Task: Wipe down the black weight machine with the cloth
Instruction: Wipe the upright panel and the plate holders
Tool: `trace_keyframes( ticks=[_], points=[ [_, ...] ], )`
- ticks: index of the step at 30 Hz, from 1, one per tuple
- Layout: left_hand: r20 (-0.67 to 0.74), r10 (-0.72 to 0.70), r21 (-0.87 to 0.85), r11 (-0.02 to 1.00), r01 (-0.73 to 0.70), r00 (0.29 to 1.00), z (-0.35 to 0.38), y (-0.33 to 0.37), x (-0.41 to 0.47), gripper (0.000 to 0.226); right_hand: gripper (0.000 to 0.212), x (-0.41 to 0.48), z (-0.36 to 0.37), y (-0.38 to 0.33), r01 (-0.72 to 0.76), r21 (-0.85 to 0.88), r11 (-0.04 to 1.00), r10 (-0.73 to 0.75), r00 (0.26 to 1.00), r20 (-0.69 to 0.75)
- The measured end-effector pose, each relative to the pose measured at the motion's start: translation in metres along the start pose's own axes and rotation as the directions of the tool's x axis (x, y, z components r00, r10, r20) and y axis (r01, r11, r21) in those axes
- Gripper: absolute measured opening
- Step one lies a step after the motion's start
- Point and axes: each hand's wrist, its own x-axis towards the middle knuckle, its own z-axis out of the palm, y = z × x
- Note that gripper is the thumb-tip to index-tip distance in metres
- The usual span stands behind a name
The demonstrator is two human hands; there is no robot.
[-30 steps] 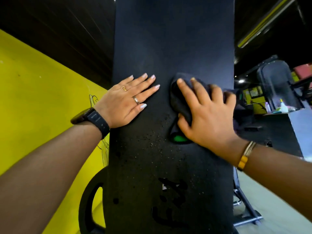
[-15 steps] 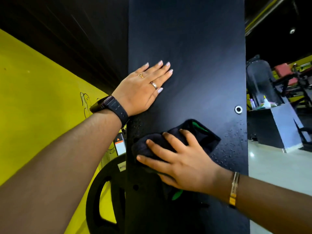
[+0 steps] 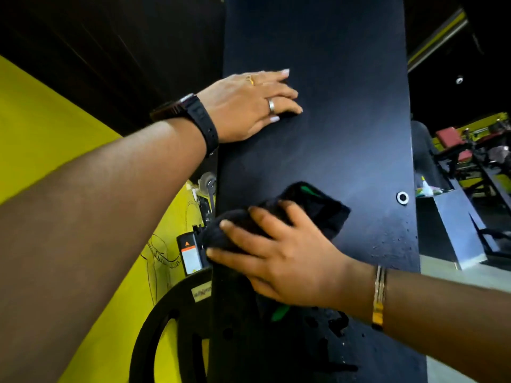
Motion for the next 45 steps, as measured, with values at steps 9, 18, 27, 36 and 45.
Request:
trace_keyframes(
  ticks=[9, 18, 27, 36, 45],
  points=[
    [-0.009, -0.085, -0.081, 0.993, 0.084, 0.996, 0.014, 0.001, -0.005, 0.053, 0.056, 0.047, 0.001, 0.061, -0.238, 0.023, 0.971, 0.239, 0.964, -0.114],
    [0.046, -0.086, -0.139, 0.986, 0.092, 0.995, 0.012, -0.002, -0.006, 0.050, 0.055, 0.036, 0.008, 0.007, 0.158, 0.056, 0.986, -0.158, 0.987, 0.002],
    [0.153, -0.160, -0.239, 0.952, 0.194, 0.975, -0.013, -0.003, -0.005, 0.049, 0.053, 0.053, -0.004, 0.100, -0.150, -0.139, 0.979, 0.138, 0.986, -0.094],
    [0.168, -0.248, -0.282, 0.915, 0.288, 0.954, -0.023, 0.010, 0.002, 0.054, 0.060, 0.043, 0.004, 0.062, -0.661, -0.080, 0.746, 0.636, 0.744, -0.204],
    [0.061, -0.318, -0.220, 0.920, 0.323, 0.946, 0.007, 0.040, -0.009, 0.059, 0.066, 0.010, 0.007, -0.028, -0.360, -0.026, 0.933, 0.357, 0.931, -0.072]
  ],
)
